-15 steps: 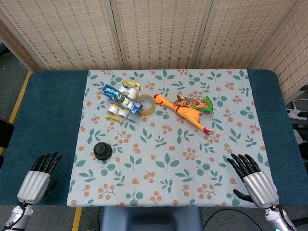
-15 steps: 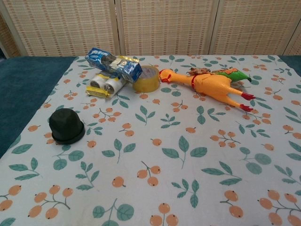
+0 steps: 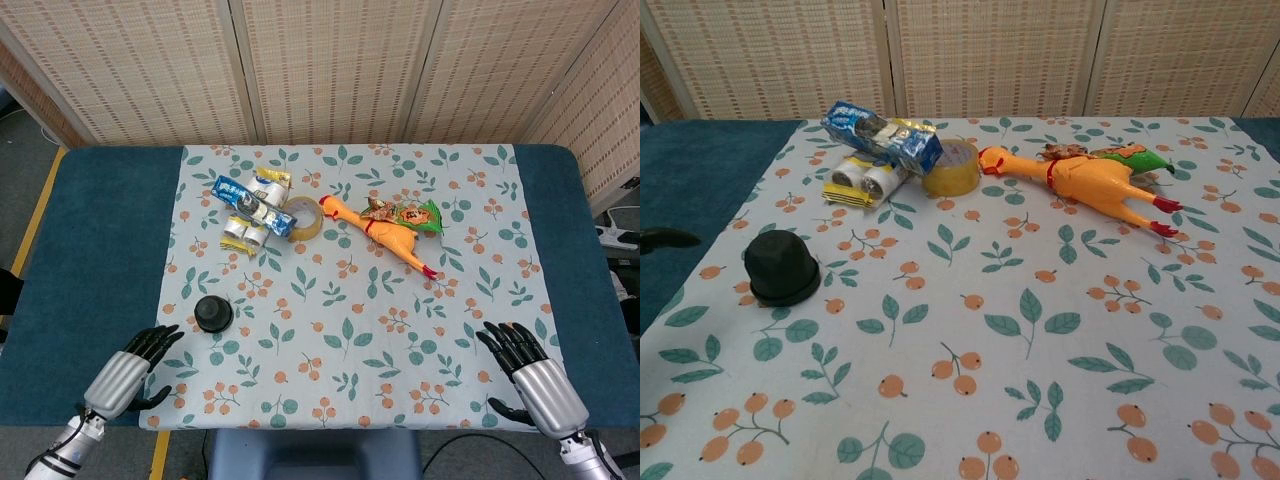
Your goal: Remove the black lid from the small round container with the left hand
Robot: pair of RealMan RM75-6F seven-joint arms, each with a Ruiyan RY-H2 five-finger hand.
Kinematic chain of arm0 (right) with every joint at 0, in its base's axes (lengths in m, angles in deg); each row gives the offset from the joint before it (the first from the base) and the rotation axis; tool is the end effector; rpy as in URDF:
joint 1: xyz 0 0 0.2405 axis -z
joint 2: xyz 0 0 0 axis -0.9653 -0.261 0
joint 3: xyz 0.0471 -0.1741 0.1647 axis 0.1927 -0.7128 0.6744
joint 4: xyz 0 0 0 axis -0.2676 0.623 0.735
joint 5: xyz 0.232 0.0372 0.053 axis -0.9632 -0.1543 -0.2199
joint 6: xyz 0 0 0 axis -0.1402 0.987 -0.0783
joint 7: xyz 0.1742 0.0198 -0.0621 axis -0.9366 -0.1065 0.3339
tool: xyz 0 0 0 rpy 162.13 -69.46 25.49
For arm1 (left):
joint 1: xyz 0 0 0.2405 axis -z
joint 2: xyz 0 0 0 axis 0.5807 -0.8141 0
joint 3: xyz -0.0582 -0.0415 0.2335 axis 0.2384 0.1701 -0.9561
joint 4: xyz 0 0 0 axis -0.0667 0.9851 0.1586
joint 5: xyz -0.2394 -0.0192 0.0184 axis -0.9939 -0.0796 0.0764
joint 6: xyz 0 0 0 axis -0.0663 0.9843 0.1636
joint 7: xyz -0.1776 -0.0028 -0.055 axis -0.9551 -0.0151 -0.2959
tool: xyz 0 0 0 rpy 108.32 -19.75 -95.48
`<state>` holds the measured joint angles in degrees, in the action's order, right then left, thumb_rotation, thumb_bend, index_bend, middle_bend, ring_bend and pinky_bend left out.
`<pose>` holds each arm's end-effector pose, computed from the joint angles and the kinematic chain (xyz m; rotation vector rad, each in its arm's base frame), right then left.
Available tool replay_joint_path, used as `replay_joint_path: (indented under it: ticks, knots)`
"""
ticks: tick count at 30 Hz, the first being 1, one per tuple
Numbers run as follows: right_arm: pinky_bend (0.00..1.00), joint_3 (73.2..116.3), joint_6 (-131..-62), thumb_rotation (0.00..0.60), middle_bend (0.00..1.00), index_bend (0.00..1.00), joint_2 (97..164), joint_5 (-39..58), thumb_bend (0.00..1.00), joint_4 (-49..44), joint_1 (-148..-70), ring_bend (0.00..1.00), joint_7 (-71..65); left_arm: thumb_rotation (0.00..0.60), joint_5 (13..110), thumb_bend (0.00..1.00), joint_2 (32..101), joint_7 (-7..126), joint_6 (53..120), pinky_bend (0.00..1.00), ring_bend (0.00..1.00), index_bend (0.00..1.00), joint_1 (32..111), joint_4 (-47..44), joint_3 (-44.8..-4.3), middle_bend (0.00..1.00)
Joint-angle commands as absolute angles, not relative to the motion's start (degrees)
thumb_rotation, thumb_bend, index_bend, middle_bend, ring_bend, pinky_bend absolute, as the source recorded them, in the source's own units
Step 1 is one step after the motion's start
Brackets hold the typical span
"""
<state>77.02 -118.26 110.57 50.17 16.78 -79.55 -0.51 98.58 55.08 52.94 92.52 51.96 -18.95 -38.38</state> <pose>-0.2741 -0.1691 0.0817 1.7403 -0.8964 0.9500 -0.2525 0.2240 0.0050 -1.8854 -1.1140 -0.9968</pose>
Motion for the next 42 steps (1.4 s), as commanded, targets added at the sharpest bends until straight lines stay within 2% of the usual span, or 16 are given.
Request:
replay_joint_path:
  ticks: [1,4,6,8,10,14,18,22,29,34,42]
  knots:
    - [0.00,76.85,-118.53,0.600,0.00,0.00,110.41,50.57,0.06,16.65,-79.49,0.00,-0.80,0.600,97.51,0.34,54.11,51.47,84.33,0.07,0.00,0.00,59.11,-23.19,-35.40,0.00]
    - [0.00,76.83,-118.53,0.600,0.00,0.00,110.43,50.64,0.06,16.65,-79.47,0.00,-0.79,0.600,96.37,0.34,54.20,52.51,83.09,0.07,0.00,0.00,60.04,-23.61,-34.46,0.00]
    - [0.00,76.87,-118.50,0.600,0.00,0.00,110.57,50.58,0.06,16.70,-79.40,0.00,-0.67,0.600,93.41,0.33,54.96,54.92,80.21,0.07,0.00,0.00,62.31,-24.15,-31.98,0.00]
    - [0.00,77.07,-118.18,0.600,0.00,0.00,110.75,49.84,0.06,16.88,-79.20,0.00,0.29,0.600,90.64,0.33,56.29,63.30,77.80,0.07,0.00,0.00,65.84,-23.48,-27.69,0.00]
    - [0.00,77.21,-118.05,0.600,0.00,0.00,110.88,49.61,0.06,17.08,-79.14,0.00,0.76,0.600,87.31,0.33,57.53,68.70,76.46,0.06,0.00,0.00,67.27,-24.15,-25.79,0.00]
    - [0.00,77.38,-117.76,0.600,0.00,0.00,111.13,49.32,0.06,17.22,-79.10,0.00,1.23,0.600,79.63,0.34,57.35,72.75,69.54,0.06,0.00,0.00,70.90,-24.79,-24.19,0.00]
    - [0.00,77.40,-116.88,0.600,0.00,0.00,111.45,49.15,0.06,17.23,-79.32,0.00,1.93,0.600,71.44,0.34,57.94,78.61,61.88,0.06,0.00,0.00,75.78,-21.26,-23.84,0.00]
    - [0.00,77.34,-117.17,0.600,0.00,0.00,111.26,49.36,0.06,17.41,-79.22,0.00,1.51,0.600,61.90,0.34,58.55,83.68,57.75,0.06,0.00,0.00,79.63,-19.94,-24.74,0.00]
    - [0.00,77.78,-118.25,0.600,0.00,0.00,111.76,49.62,0.06,16.63,-78.99,0.00,0.63,0.600,51.16,0.33,57.26,88.38,56.69,0.08,0.00,0.00,84.28,-21.53,-27.79,0.00]
    - [0.00,77.89,-118.03,0.600,0.00,0.00,111.94,49.50,0.06,16.45,-79.08,0.00,0.59,0.600,42.61,0.33,55.46,89.72,53.59,0.11,0.00,0.00,89.07,-23.53,-30.74,0.00]
    - [0.00,77.94,-117.85,0.600,0.00,0.00,112.00,49.39,0.06,16.50,-79.07,0.00,0.72,0.600,35.00,0.33,55.21,90.61,51.88,0.14,0.00,0.00,96.26,-23.38,-35.95,0.00]
